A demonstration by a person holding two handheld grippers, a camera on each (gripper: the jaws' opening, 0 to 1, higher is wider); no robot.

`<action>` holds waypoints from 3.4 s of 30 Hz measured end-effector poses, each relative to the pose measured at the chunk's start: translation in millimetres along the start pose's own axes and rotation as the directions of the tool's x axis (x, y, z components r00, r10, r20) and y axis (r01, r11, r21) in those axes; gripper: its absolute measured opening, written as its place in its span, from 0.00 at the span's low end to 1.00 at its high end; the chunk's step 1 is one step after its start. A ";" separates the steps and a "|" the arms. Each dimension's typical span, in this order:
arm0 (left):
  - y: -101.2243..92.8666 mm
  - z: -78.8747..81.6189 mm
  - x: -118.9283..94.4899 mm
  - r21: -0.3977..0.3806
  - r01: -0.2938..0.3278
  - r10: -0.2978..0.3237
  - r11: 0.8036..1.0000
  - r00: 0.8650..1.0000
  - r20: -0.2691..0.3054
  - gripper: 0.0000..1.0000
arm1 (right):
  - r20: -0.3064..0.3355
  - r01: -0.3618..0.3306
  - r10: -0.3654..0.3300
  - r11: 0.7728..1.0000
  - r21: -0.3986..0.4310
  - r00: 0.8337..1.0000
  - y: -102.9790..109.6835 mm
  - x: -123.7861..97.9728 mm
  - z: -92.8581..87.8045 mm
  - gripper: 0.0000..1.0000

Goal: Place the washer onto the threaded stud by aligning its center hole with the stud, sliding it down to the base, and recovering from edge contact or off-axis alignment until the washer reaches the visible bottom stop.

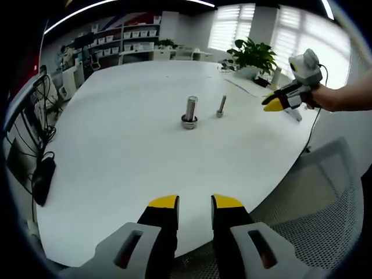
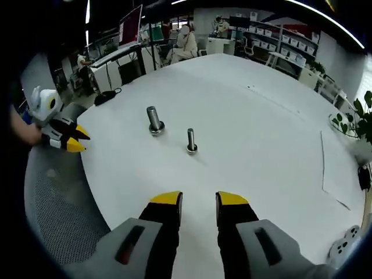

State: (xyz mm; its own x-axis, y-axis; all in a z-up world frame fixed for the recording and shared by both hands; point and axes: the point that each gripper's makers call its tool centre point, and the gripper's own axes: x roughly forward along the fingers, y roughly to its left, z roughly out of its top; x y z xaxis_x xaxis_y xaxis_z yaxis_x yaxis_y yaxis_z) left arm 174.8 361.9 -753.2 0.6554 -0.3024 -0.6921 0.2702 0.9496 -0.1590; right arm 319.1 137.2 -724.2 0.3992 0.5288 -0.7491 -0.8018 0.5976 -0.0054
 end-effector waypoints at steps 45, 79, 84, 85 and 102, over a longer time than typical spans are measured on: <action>-6.1 2.2 -0.8 0.006 0.021 -0.021 1.000 1.000 0.006 0.25 | 0.095 -0.007 -0.007 0.989 0.145 0.995 42.1 -33.0 -56.5 0.32; -2.5 3.3 -0.6 -0.001 0.001 -0.001 1.000 1.000 0.011 0.25 | 0.066 -0.033 0.025 0.990 0.135 0.998 47.6 -27.4 -72.9 0.32; -2.2 2.7 -0.5 -0.004 0.000 0.000 1.000 1.000 0.006 0.24 | 0.065 -0.033 0.025 0.991 0.133 0.998 48.0 -27.4 -73.0 0.32; -2.5 2.6 -0.5 -0.003 0.001 -0.001 1.000 1.000 0.005 0.24 | 0.066 -0.033 0.024 0.991 0.133 0.998 47.7 -27.2 -73.0 0.32; -1.3 1.3 -0.1 -0.008 0.000 0.000 1.000 1.000 -0.002 0.23 | 0.049 -0.029 0.023 0.991 0.133 0.999 47.2 -25.9 -76.3 0.32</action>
State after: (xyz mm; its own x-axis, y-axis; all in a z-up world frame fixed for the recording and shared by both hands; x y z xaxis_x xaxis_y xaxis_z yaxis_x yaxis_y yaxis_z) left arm 175.3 360.6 -752.0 0.6541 -0.3019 -0.6936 0.2643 0.9503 -0.1644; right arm 237.0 105.8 -755.6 0.4023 0.5710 -0.7156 -0.7468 0.6568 0.1043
